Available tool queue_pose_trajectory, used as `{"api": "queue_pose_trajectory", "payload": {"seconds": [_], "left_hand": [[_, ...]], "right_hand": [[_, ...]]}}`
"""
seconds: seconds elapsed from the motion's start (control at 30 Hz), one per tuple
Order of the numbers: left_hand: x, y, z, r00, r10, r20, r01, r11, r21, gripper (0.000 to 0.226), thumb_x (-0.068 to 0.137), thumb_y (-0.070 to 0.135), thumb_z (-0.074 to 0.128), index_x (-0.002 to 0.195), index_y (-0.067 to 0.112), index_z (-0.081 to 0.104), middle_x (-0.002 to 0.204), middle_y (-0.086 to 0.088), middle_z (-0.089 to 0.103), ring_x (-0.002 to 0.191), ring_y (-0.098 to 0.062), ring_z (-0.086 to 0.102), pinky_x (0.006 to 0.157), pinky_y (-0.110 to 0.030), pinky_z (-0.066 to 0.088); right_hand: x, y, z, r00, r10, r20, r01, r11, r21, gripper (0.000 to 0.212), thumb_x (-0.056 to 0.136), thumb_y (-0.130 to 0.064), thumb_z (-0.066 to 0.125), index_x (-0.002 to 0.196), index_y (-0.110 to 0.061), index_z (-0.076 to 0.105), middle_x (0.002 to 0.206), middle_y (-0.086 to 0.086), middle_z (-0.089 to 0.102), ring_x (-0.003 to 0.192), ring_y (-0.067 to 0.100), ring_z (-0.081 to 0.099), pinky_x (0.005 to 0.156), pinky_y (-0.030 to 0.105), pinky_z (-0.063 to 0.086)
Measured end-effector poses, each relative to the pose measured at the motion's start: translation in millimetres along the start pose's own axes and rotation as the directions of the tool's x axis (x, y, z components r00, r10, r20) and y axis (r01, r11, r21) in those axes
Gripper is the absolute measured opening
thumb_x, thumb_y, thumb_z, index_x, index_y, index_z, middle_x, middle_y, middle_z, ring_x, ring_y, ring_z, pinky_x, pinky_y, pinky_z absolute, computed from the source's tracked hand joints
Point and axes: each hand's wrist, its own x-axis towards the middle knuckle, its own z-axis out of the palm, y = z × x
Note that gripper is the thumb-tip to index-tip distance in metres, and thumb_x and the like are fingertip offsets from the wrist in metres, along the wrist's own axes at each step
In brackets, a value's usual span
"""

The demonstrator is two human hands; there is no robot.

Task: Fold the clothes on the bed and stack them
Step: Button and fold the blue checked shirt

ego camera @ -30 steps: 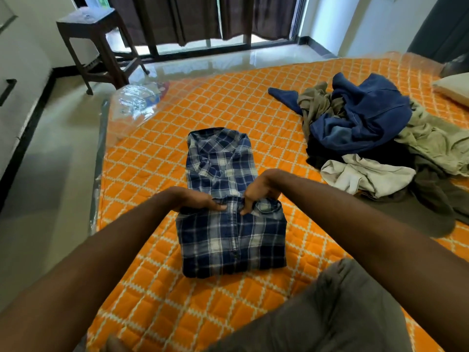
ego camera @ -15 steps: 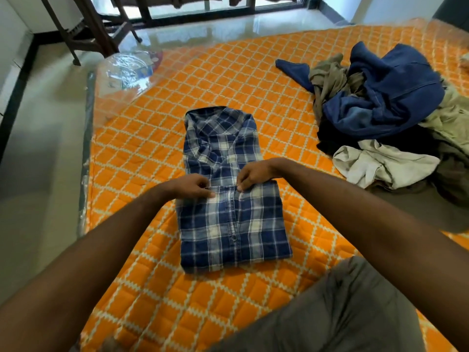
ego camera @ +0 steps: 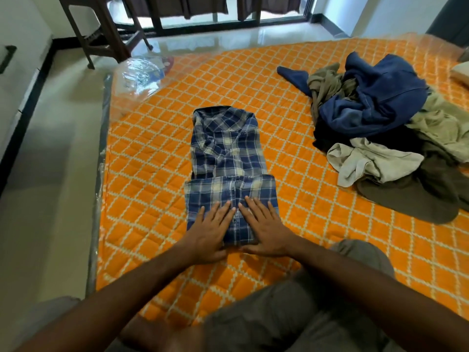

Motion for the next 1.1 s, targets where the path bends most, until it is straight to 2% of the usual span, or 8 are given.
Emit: {"api": "queue_pose_trajectory", "payload": {"seconds": [0.1, 0.23, 0.43, 0.6, 0.73, 0.83, 0.97, 1.1], "left_hand": [[-1, 2, 7, 1.000, -0.018, -0.010, 0.019, 0.998, 0.053, 0.109, 0.090, 0.058, 0.050, 0.152, 0.016, -0.029, 0.162, -0.010, -0.028, 0.150, -0.036, -0.019, 0.119, -0.066, 0.002], [3, 8, 4, 0.995, -0.092, 0.043, 0.089, 0.994, 0.068, 0.100, 0.100, 0.045, 0.048, 0.150, 0.014, -0.033, 0.159, -0.010, -0.036, 0.148, -0.042, -0.023, 0.114, -0.074, 0.004], [-2, 11, -34, 0.966, -0.083, 0.245, 0.110, 0.989, -0.102, 0.083, 0.102, 0.012, 0.042, 0.156, 0.018, -0.020, 0.163, -0.004, -0.028, 0.151, -0.035, -0.017, 0.116, -0.071, 0.003], [-24, 21, -96, 0.933, 0.071, 0.352, 0.106, 0.882, -0.460, 0.065, 0.102, -0.001, 0.034, 0.159, 0.010, 0.007, 0.166, -0.012, 0.007, 0.150, -0.025, 0.018, 0.119, -0.038, 0.020], [-45, 38, -117, 0.897, 0.121, 0.425, 0.209, 0.732, -0.648, 0.048, 0.103, 0.003, 0.039, 0.149, 0.011, 0.034, 0.125, -0.009, 0.057, 0.099, -0.017, 0.057, 0.076, -0.017, 0.046], [-53, 37, -120, 0.824, 0.081, 0.560, 0.387, 0.642, -0.662, 0.054, 0.094, -0.008, 0.040, 0.144, 0.011, 0.038, 0.088, -0.003, 0.054, 0.058, -0.011, 0.050, 0.050, -0.021, 0.043], [-54, 25, -129, 0.767, 0.100, 0.634, 0.433, 0.649, -0.625, 0.016, 0.092, -0.001, 0.046, 0.105, -0.001, 0.055, 0.081, -0.009, 0.058, 0.056, -0.017, 0.055, 0.056, -0.030, 0.048], [-37, 3, -145, 0.830, 0.101, 0.549, 0.324, 0.714, -0.621, 0.018, 0.096, 0.009, 0.053, 0.109, 0.001, 0.063, 0.106, -0.019, 0.067, 0.082, -0.020, 0.066, 0.075, -0.038, 0.058]], "right_hand": [[4, -4, 1, 1.000, 0.001, 0.027, 0.001, 0.998, -0.070, 0.112, 0.087, -0.076, 0.046, 0.157, -0.022, -0.023, 0.164, 0.012, -0.028, 0.151, 0.033, -0.026, 0.120, 0.061, -0.012], [10, -13, -6, 0.996, 0.066, 0.058, -0.058, 0.990, -0.129, 0.104, 0.092, -0.073, 0.042, 0.159, -0.019, -0.016, 0.166, 0.016, -0.020, 0.153, 0.037, -0.016, 0.120, 0.068, 0.002], [5, -18, -41, 0.969, 0.072, 0.238, -0.068, 0.997, -0.025, 0.087, 0.104, -0.036, 0.049, 0.158, -0.024, -0.018, 0.166, 0.012, -0.022, 0.153, 0.036, -0.015, 0.118, 0.070, 0.008], [0, -30, -96, 0.871, 0.002, 0.491, -0.069, 0.990, 0.119, 0.070, 0.104, -0.008, 0.039, 0.162, -0.017, 0.000, 0.168, 0.015, 0.005, 0.153, 0.035, 0.015, 0.118, 0.044, 0.026], [-9, -43, -120, 0.762, -0.022, 0.647, -0.156, 0.964, 0.216, 0.057, 0.105, -0.014, 0.046, 0.157, -0.013, 0.025, 0.154, 0.018, 0.039, 0.125, 0.035, 0.047, 0.097, 0.041, 0.041], [-22, -45, -125, 0.712, -0.007, 0.703, -0.270, 0.921, 0.282, 0.048, 0.104, -0.015, 0.052, 0.150, -0.008, 0.040, 0.138, 0.017, 0.053, 0.110, 0.033, 0.055, 0.084, 0.037, 0.050], [-27, -43, -136, 0.667, -0.048, 0.744, -0.346, 0.864, 0.365, 0.043, 0.104, -0.015, 0.053, 0.145, -0.006, 0.048, 0.146, 0.013, 0.053, 0.132, 0.035, 0.052, 0.105, 0.043, 0.047], [-10, -34, -162, 0.720, -0.010, 0.694, -0.249, 0.929, 0.272, 0.041, 0.105, -0.024, 0.053, 0.141, -0.006, 0.052, 0.149, 0.011, 0.048, 0.135, 0.033, 0.046, 0.106, 0.041, 0.042]]}}
